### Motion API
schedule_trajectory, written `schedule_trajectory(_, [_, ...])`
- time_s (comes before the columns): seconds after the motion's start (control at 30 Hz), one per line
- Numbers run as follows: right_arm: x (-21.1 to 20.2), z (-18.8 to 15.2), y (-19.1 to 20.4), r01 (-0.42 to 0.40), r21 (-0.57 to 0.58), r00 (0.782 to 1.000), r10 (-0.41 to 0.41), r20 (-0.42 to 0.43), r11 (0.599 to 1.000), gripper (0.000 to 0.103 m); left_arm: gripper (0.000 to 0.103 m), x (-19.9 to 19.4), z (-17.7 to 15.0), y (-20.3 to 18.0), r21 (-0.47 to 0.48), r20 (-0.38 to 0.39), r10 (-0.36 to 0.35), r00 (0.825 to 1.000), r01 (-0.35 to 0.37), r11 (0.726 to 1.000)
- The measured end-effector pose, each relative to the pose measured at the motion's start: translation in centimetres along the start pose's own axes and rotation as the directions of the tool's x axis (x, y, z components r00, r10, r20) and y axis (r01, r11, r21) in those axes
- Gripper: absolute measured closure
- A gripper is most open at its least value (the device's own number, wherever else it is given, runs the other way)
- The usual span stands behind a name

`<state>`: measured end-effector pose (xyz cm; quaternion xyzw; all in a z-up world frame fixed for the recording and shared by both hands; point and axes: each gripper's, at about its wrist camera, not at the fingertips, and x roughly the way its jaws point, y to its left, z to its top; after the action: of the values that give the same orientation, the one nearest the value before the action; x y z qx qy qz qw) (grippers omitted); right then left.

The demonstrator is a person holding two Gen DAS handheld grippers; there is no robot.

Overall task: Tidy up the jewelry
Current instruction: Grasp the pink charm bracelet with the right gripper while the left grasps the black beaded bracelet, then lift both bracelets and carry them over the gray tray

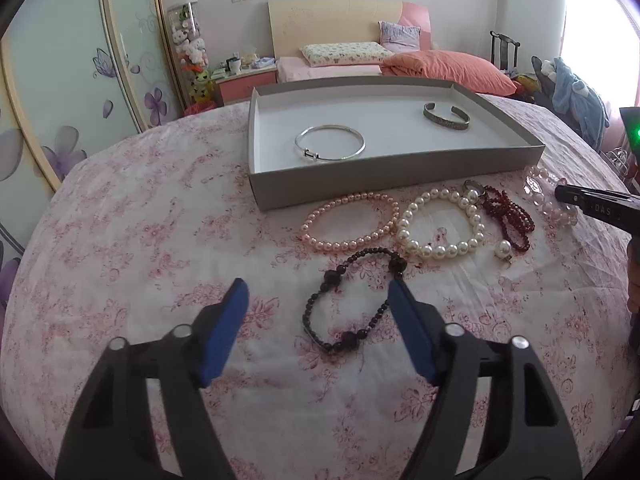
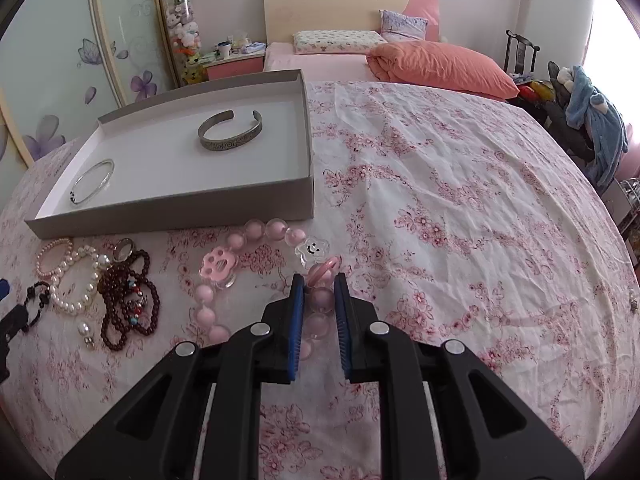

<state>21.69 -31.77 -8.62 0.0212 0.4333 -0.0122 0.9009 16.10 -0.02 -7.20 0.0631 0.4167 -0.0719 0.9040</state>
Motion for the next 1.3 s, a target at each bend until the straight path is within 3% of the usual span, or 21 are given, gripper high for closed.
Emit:
schedule_trajectory(0.4, [0.1, 0.2, 0.0, -0.004, -0.002, 1.0, 0.004, 0.003, 1.0, 0.087, 0.091, 1.9, 1.0, -1.1, 0.068, -0.026, 0.0, 1.0, 0.002, 0.998])
schedule_trajectory(0.6, [0.0, 0.1, -0.3, -0.02, -0.001, 1.0, 0.02, 0.002, 1.0, 0.086, 0.091, 1.7, 0.8, -0.8, 0.056, -0.027, 0.044, 0.999, -0.043, 0.998])
schedule_trajectory(0.93, [0.0, 0.2, -0.6, -0.06, 0.016, 0.998, 0.06, 0.013, 0.998, 0.087, 0.092, 1.5, 0.7, -0.3, 0.03, -0.028, 0.043, 0.999, -0.043, 0.999])
schedule_trajectory(1.3, [-3.6, 0.0, -0.5, -0.192, 0.05, 0.972, 0.183, 0.145, 0.98, 0.088, 0.092, -1.3, 0.6, 1.3, -0.075, 0.042, -0.013, 0.999, 0.016, 0.997])
